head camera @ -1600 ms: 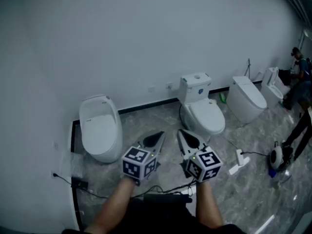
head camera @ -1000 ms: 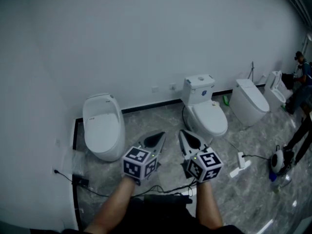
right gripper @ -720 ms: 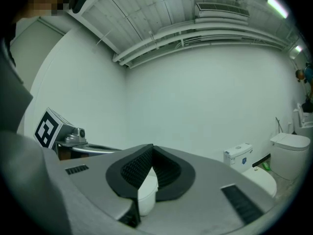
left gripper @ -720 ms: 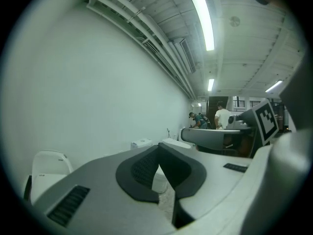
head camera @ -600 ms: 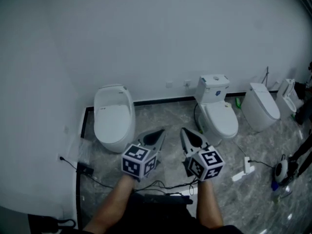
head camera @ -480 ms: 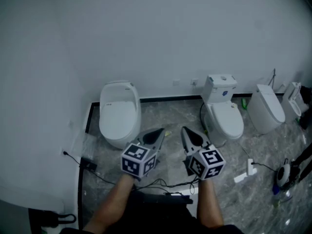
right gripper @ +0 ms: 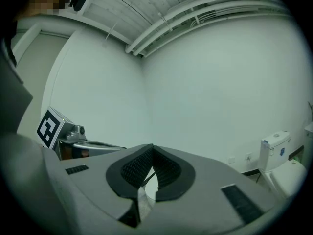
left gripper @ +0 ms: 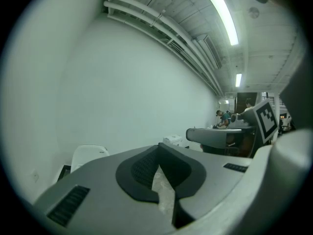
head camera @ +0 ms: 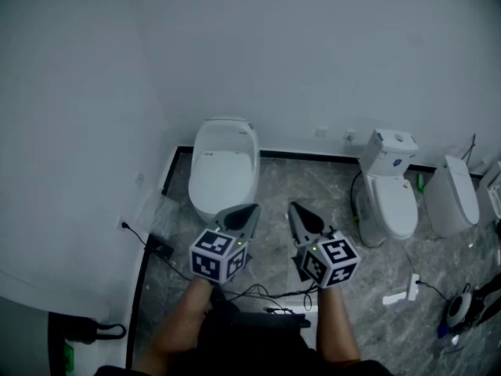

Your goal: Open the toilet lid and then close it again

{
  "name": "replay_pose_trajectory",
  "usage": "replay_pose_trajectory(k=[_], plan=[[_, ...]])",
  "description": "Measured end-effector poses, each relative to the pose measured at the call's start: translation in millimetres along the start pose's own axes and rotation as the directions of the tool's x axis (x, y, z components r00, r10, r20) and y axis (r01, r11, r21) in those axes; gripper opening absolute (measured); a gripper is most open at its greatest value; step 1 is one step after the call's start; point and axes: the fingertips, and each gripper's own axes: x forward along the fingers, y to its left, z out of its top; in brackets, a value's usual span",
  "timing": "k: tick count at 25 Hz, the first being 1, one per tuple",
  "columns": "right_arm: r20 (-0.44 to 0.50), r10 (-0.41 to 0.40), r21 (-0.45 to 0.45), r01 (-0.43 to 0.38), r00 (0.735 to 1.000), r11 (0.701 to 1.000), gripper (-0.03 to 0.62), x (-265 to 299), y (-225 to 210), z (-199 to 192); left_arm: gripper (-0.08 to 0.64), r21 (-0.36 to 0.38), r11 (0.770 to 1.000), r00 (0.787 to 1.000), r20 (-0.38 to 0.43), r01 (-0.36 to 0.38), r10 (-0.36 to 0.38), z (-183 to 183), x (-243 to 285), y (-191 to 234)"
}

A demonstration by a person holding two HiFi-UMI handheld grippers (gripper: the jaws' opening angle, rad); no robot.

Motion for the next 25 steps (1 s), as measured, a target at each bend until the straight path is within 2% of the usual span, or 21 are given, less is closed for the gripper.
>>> replay_pose_trajectory(k=[6,11,17,25], plan=[[-0.038,0.038,-0.004,-0.038,0.999,0.999,0.011,57,26,-11,0.006,-0.022,0.998,0.998,-0.016,-0.06,0.06,-10,-15,63],[-0.073,0.051,0.009,-0.05,0.996,0.999,0.011,99,48,-23,0.006,-0.035,0.996,0.996,-0.033,-0.081,0.08,-22,-23,111],[-0.106,0.026,0.019,-0.024,0.994,1.0,0.011,144,65,-43,0.006,-0.028,0.994,0.993,-0.046,-0.107,0.106,-38,-29,173],[-0.147,-0.02,0.038,0.026,0.989,0.999,0.011,183,65,-70,0.006,-0.058,0.993,0.991,-0.088,-0.103,0.098,-68,-22,223]])
